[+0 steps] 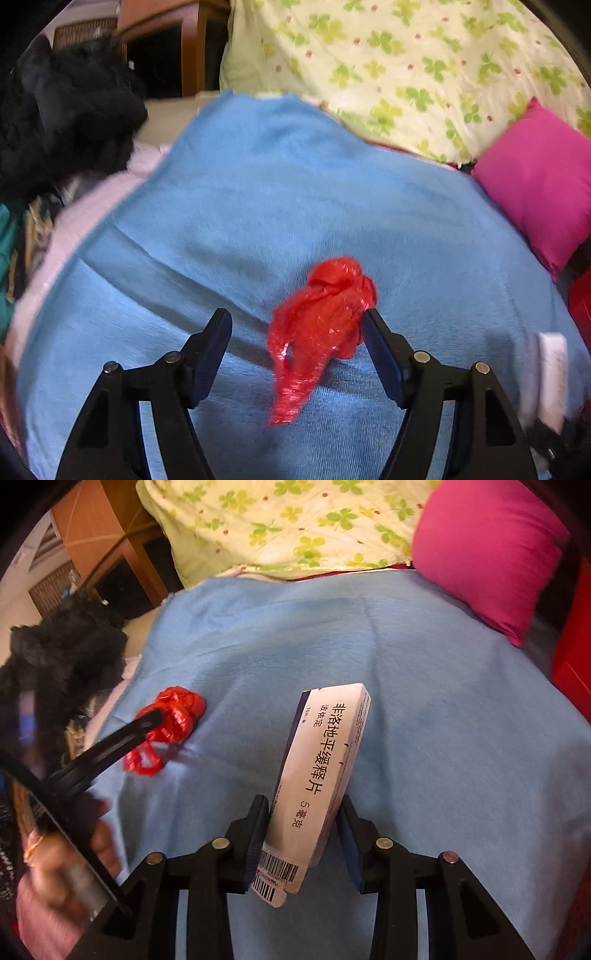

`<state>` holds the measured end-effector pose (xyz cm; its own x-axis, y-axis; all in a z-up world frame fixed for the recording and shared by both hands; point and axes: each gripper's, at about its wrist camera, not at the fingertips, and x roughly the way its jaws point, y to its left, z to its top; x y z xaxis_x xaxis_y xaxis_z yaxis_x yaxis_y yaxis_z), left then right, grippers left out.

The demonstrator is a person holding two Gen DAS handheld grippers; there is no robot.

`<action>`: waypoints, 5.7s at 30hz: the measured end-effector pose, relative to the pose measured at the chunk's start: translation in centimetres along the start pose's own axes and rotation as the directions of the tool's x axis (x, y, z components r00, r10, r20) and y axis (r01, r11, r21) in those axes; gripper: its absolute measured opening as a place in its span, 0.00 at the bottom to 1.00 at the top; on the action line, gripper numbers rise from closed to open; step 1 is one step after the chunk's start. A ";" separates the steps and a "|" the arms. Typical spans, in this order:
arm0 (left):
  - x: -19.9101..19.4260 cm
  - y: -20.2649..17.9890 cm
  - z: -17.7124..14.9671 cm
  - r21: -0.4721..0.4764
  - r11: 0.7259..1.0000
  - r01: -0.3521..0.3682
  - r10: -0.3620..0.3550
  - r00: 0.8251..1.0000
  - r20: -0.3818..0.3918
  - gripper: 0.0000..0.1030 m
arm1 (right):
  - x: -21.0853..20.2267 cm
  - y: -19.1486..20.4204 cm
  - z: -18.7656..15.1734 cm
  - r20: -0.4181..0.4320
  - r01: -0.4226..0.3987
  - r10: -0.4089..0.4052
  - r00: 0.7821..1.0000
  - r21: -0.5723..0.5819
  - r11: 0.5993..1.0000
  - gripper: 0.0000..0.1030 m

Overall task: Collect trash
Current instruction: 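Close the left tool on the red plastic bag while the right tool grasps the white medicine box, then lift the red bag with the left tool while the right tool lifts the white box, then hold the red bag and white box raised above the blanket with both tools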

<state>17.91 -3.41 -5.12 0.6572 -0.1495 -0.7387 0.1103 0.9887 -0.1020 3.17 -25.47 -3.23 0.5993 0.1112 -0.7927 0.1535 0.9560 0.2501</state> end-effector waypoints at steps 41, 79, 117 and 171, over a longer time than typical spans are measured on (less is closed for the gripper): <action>-12.4 -8.0 -12.9 0.170 0.978 0.118 -0.097 0.987 -0.124 0.67 | -5.5 -8.8 -5.2 -0.043 0.006 -0.004 0.999 0.049 0.999 0.60; -16.4 -9.9 -11.7 0.186 0.978 0.095 -0.116 0.988 0.105 0.30 | -8.9 -5.6 -4.9 0.133 0.003 0.004 0.991 -0.050 0.999 0.42; -19.6 -11.8 -12.1 0.242 0.970 0.036 -0.088 0.974 0.207 0.30 | -12.9 -5.5 -5.6 0.267 -0.007 0.036 0.963 -0.108 0.994 0.42; -19.3 -15.1 -13.3 0.371 0.929 -0.010 -0.081 0.970 0.227 0.31 | -15.4 -7.6 -6.0 0.303 -0.004 0.041 0.952 -0.120 0.993 0.42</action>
<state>-6.41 -15.30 1.80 0.7984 -0.2281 -0.5572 0.3725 0.9142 0.1596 -11.93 -32.83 3.79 0.8152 0.0623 -0.5759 0.0558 0.9811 0.1851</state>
